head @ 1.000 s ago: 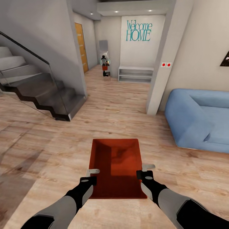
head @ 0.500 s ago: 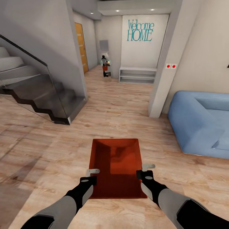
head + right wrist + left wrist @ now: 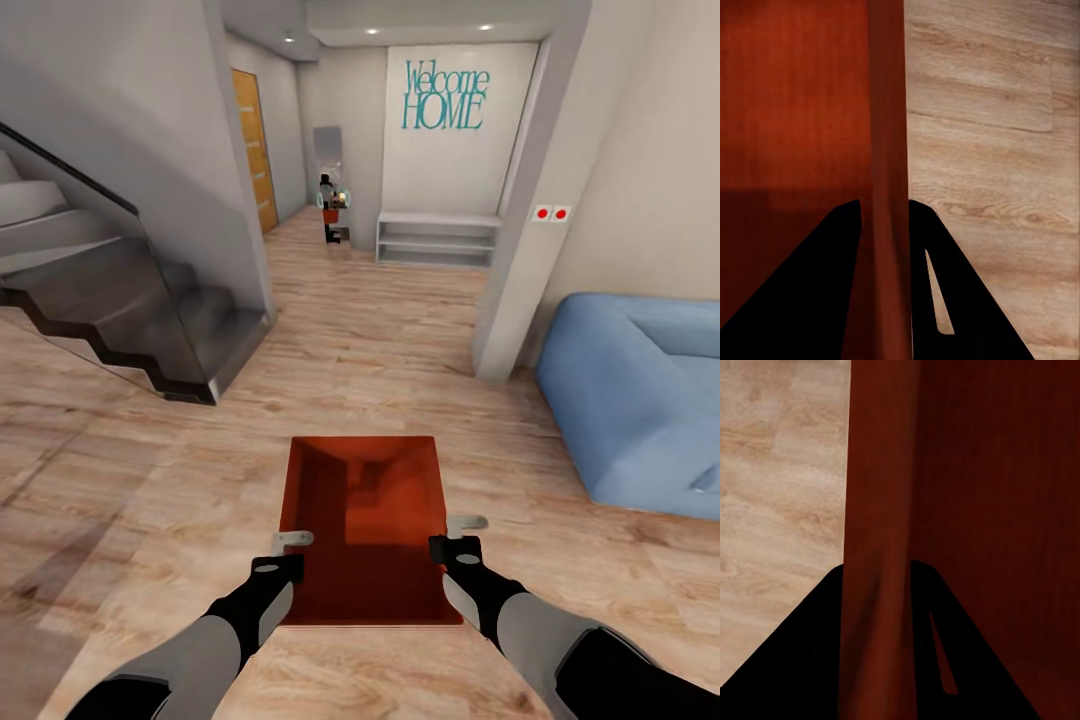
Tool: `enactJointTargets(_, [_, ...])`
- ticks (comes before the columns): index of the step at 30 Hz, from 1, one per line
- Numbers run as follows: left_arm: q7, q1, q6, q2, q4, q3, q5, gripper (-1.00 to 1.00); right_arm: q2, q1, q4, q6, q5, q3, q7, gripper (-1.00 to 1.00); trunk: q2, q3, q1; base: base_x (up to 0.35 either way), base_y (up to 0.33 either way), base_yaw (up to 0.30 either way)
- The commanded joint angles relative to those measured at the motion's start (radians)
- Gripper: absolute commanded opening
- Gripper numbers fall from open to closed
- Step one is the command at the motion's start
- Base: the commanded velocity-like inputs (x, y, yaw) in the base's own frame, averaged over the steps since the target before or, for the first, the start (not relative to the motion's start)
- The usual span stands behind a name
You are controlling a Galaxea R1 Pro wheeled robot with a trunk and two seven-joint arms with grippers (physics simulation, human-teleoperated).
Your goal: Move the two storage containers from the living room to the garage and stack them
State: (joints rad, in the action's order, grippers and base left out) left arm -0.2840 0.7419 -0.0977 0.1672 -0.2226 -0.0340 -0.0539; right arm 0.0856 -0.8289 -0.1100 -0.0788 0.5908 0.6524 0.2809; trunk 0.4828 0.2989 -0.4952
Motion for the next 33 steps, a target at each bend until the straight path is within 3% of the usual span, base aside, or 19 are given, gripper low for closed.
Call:
enactJointTargets(1, [-0.018, 0.001, 0.000, -0.005, -0.006, -0.003, 0.023, -1.00, 0.000, -0.001, 0.029, -0.006, 0.027, -0.005, 0.004, -1.00, 0.001, 0.001, -0.001, 0.323, 0.000, 0.000])
enactJointTargets(33, [-0.018, 0.001, 0.000, -0.005, -0.006, -0.003, 0.023, -1.00, -0.001, -0.001, 0.029, -0.006, 0.027, -0.005, 0.004, -1.00, 0.001, 0.001, -0.001, 0.325, 0.000, 0.000])
